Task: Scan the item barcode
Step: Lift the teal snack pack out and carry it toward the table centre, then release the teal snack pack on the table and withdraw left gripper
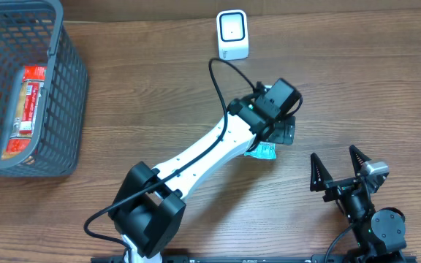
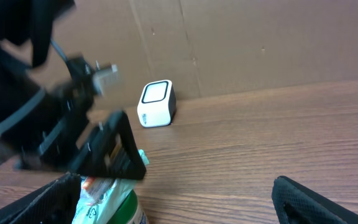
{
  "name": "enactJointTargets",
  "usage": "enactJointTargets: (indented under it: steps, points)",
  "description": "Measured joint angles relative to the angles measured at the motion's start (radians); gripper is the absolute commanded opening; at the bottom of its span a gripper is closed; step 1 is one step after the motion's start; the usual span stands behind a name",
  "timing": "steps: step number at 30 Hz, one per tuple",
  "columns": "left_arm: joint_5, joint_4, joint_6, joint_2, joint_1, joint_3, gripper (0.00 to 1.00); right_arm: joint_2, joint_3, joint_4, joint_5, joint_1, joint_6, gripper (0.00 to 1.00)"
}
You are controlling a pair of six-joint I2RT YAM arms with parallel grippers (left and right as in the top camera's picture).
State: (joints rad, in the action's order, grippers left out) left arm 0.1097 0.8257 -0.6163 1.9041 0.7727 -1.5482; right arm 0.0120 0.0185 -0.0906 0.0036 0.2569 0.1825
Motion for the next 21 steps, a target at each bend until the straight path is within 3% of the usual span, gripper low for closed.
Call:
enactJointTargets:
  steps: [7, 12, 21]
  points:
    - [0.053, 0.163, 0.071, 0.0, -0.003, -0.186, 1.0, 0.0, 0.0, 0.0, 0.0, 0.0, 0.0, 1.0]
    - [0.106, 0.358, 0.132, 0.0, -0.05, -0.335, 1.0, 0.0, 0.0, 0.001, 0.0, 0.0, 0.0, 1.0]
    - [0.307, 0.664, 0.248, 0.001, -0.36, -0.739, 1.0, 0.0, 0.0, 0.001, 0.0, 0.0, 0.0, 1.0]
